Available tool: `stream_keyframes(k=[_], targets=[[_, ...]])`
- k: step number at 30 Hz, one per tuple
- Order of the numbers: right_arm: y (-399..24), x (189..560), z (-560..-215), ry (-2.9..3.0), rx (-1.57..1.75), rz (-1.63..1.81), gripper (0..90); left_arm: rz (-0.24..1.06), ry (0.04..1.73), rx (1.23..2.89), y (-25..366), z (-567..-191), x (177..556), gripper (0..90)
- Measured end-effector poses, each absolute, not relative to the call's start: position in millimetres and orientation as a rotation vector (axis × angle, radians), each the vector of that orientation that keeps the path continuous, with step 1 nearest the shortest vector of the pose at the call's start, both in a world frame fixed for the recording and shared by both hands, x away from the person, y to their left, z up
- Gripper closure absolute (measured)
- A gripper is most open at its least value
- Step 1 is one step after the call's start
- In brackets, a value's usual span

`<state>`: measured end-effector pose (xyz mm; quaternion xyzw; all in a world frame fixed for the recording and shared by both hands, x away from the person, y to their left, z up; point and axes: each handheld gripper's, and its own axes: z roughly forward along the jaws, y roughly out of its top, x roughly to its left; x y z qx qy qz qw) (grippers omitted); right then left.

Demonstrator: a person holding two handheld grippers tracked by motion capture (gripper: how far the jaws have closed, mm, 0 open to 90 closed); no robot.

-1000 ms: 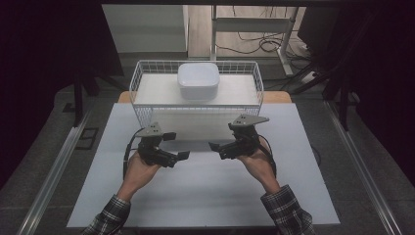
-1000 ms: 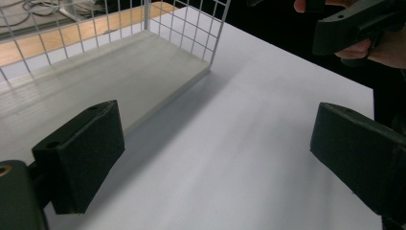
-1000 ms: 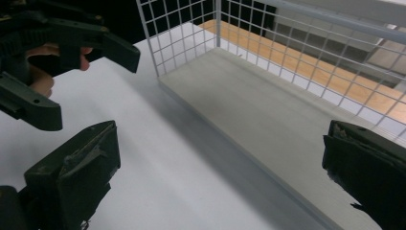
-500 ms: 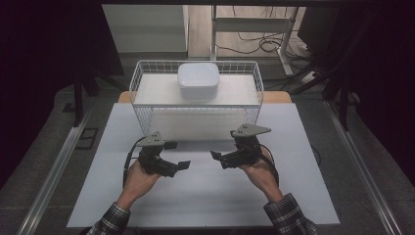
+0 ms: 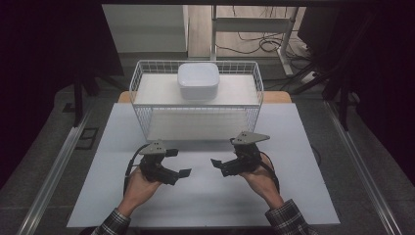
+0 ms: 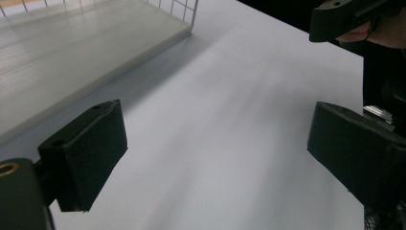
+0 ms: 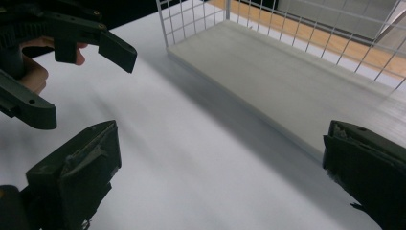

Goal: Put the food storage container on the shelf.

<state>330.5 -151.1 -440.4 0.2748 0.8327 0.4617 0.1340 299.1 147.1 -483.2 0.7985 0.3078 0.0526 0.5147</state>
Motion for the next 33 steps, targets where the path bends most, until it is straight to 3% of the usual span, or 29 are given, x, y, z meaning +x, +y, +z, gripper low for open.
stream_keyframes(k=[18,33], targets=[[-161,312,-456,2.434,0.829,1.315,0.0,0.130,0.758,1.932,150,-497,281,5.4],[-181,297,-460,2.403,0.837,1.280,0.0,0.158,0.826,1.909,175,-505,263,5.2]])
